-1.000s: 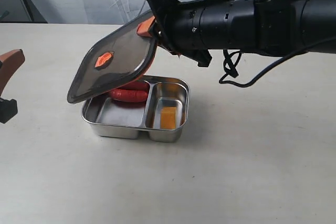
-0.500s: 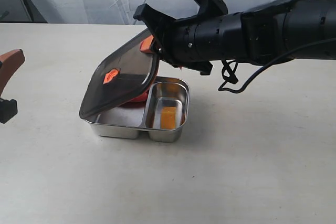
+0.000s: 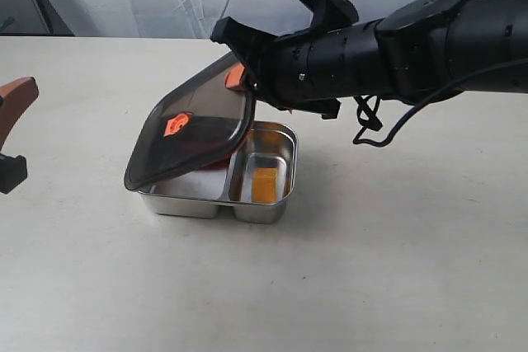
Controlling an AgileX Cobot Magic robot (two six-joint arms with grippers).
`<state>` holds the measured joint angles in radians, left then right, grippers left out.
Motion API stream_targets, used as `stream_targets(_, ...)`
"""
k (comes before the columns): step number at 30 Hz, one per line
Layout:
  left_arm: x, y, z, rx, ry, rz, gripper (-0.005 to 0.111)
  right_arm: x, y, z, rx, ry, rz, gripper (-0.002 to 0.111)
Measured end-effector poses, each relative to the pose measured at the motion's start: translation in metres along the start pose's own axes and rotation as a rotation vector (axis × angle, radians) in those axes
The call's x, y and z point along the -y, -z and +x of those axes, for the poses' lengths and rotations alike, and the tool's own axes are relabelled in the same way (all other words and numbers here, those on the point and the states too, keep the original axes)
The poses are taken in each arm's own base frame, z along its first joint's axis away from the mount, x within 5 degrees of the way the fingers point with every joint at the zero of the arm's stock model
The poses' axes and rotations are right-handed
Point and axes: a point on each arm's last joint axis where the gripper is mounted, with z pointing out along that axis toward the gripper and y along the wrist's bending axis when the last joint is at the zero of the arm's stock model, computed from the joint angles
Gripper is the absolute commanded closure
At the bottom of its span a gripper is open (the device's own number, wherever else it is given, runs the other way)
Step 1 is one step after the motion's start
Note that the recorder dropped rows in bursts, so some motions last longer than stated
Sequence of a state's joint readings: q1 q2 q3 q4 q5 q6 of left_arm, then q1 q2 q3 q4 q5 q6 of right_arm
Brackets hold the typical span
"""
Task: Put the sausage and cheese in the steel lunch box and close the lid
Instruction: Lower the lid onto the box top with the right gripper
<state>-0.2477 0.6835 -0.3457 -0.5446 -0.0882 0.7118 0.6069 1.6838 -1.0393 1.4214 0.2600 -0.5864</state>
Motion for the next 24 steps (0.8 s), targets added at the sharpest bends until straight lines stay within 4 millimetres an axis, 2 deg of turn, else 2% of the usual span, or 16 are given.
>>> stream_targets(16, 0.0, 0.0, 0.0, 0.0, 0.0, 0.0, 0.058, 0.0019, 0.002, 0.0005, -0.026, 0.147, 0.046, 0.109)
stream_targets(24, 0.0, 0.0, 0.0, 0.0, 0.0, 0.0, 0.058, 0.0062, 0.0024, 0.0022, -0.048, 0.135, 0.101, 0.109)
